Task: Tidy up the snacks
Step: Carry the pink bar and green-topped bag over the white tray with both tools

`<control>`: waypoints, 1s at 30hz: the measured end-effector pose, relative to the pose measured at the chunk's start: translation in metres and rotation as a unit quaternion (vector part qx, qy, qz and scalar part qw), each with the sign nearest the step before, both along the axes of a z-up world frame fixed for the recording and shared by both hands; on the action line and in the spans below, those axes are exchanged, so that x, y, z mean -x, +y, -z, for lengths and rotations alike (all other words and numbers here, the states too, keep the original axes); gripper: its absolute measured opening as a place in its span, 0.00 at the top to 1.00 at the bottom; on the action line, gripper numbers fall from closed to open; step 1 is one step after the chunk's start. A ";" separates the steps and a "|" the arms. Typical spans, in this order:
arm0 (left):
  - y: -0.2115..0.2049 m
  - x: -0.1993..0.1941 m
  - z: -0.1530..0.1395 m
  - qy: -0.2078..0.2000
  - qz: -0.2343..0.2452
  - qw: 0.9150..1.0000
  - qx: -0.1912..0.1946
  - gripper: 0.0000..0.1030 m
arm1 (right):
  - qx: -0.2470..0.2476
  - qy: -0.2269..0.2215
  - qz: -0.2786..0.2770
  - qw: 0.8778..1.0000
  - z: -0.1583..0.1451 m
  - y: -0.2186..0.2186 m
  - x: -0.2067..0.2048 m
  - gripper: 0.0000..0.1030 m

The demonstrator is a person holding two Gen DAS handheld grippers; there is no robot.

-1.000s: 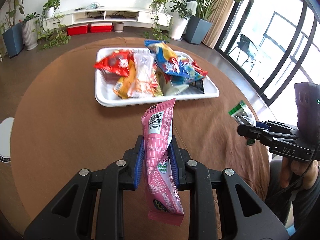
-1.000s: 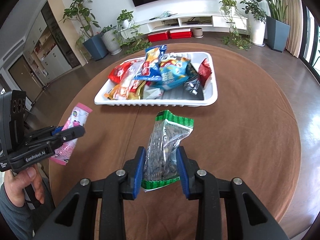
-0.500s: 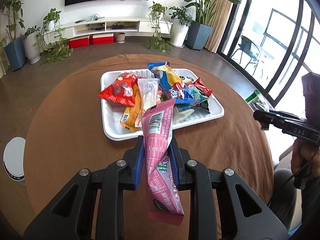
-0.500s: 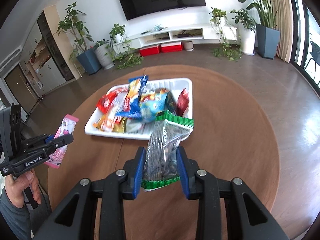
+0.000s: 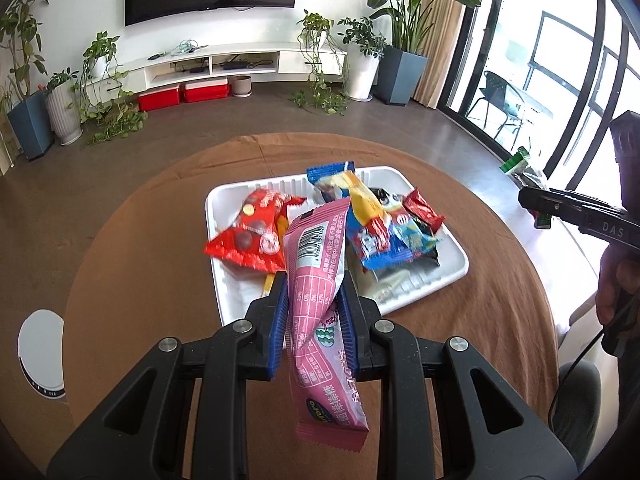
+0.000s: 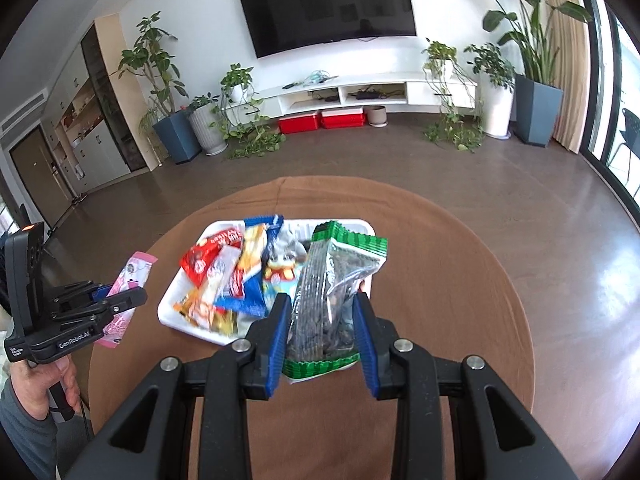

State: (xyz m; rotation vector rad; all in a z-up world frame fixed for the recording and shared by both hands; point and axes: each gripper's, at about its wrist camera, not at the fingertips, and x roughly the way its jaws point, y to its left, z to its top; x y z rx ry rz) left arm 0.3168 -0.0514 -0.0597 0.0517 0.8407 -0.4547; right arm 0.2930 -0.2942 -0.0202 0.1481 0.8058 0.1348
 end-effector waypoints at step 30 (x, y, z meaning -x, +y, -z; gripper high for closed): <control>-0.059 -0.136 0.060 0.055 0.003 0.998 0.000 0.79 | 0.014 0.077 -0.065 0.995 0.073 0.049 -0.121 0.66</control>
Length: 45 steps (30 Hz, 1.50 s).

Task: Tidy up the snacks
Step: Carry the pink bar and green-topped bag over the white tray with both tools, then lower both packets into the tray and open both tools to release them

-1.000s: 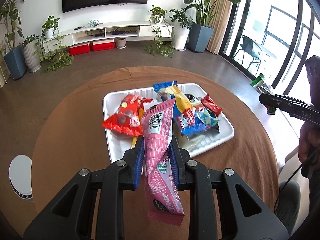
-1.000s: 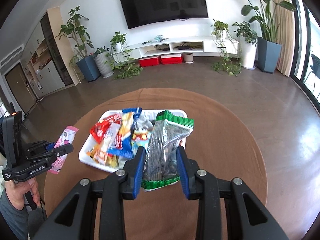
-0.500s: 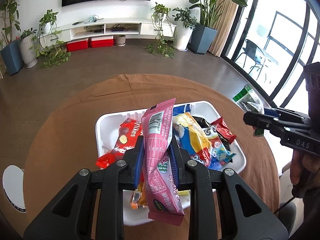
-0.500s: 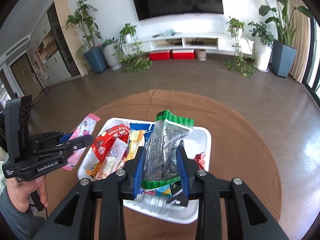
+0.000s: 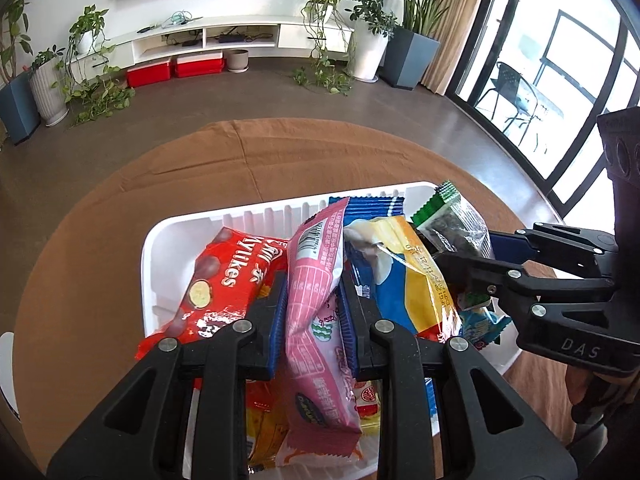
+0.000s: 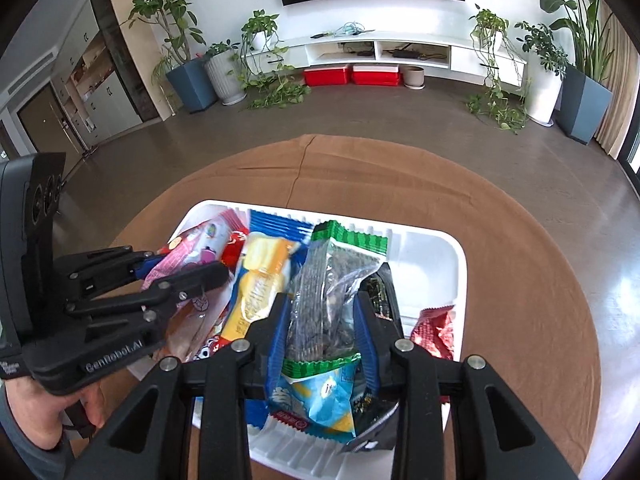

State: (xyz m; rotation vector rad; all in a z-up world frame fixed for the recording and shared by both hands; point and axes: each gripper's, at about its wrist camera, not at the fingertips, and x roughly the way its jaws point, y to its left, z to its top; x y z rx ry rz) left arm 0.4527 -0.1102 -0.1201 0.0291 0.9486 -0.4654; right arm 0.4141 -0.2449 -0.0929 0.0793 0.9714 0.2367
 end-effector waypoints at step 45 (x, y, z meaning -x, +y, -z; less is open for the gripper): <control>-0.001 0.012 -0.002 -0.031 -0.009 0.999 -0.008 0.20 | 0.015 -0.033 0.028 0.999 -0.005 -0.012 0.010 0.41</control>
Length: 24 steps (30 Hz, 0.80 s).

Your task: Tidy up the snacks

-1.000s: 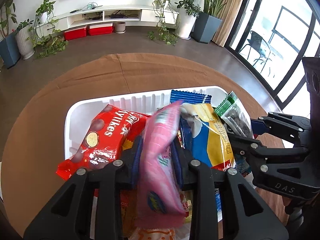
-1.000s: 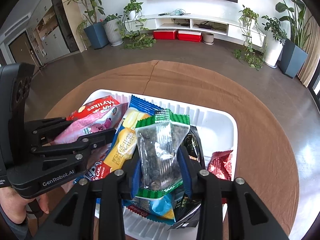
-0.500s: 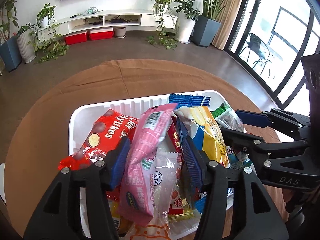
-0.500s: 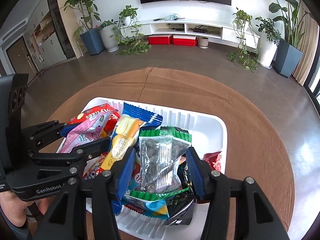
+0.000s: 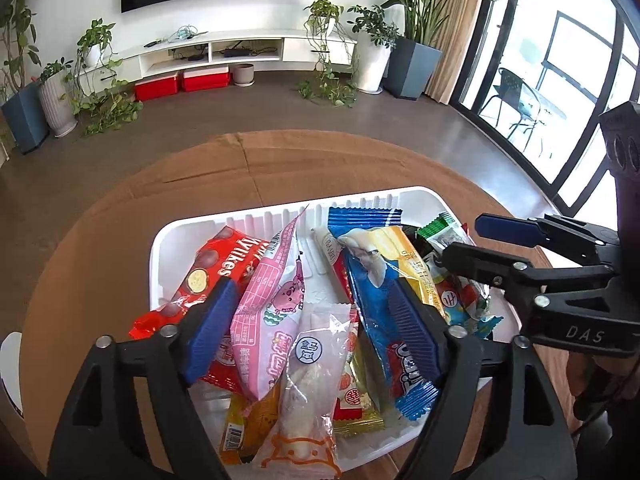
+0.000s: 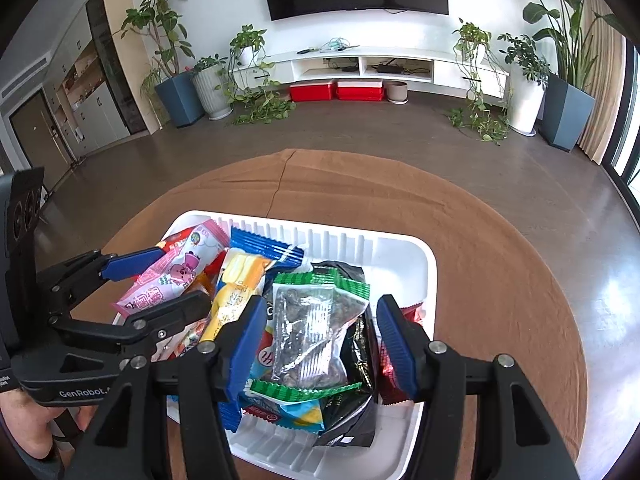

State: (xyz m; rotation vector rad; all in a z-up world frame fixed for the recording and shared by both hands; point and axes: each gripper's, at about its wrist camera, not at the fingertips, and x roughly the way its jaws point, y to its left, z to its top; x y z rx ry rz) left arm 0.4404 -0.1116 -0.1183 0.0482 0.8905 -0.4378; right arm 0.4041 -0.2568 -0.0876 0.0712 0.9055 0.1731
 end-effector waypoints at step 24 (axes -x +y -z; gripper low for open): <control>-0.005 0.139 -0.085 -0.247 -0.191 0.929 -0.196 0.00 | -0.050 -0.150 0.020 0.987 -0.064 -0.007 0.082 0.03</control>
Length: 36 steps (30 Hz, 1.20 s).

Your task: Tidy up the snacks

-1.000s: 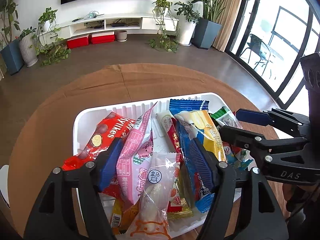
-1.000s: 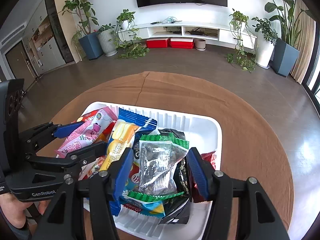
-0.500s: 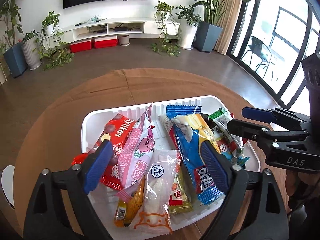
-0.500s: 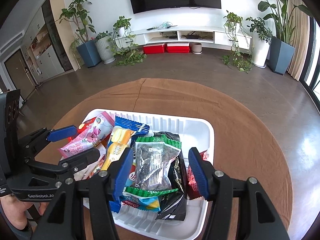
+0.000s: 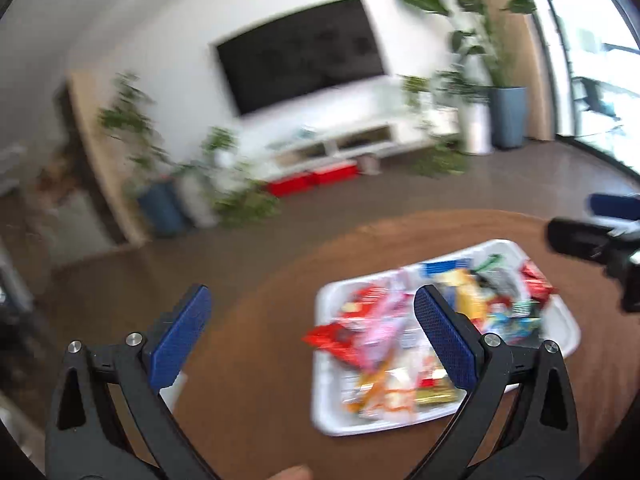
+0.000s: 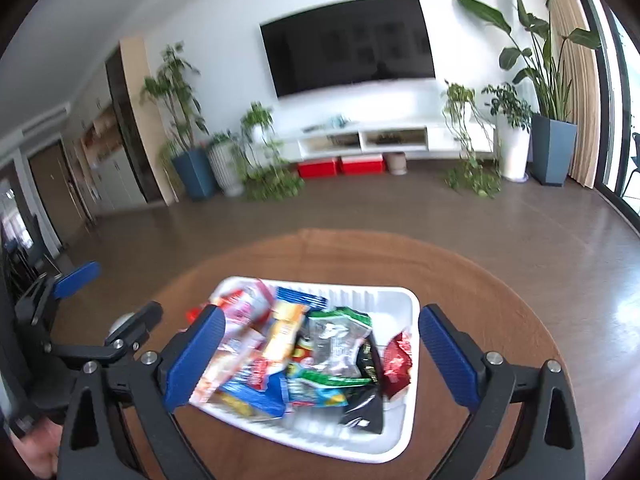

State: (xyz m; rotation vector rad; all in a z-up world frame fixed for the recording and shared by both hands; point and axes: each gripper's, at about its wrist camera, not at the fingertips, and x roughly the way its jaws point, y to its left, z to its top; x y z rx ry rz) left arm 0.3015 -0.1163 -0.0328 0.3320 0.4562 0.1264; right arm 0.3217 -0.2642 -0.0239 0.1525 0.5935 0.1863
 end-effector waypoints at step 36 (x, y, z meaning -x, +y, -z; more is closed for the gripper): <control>0.029 0.189 -0.054 0.054 0.026 0.986 0.158 0.00 | 0.047 -0.082 0.081 0.992 -0.052 0.038 0.219 0.00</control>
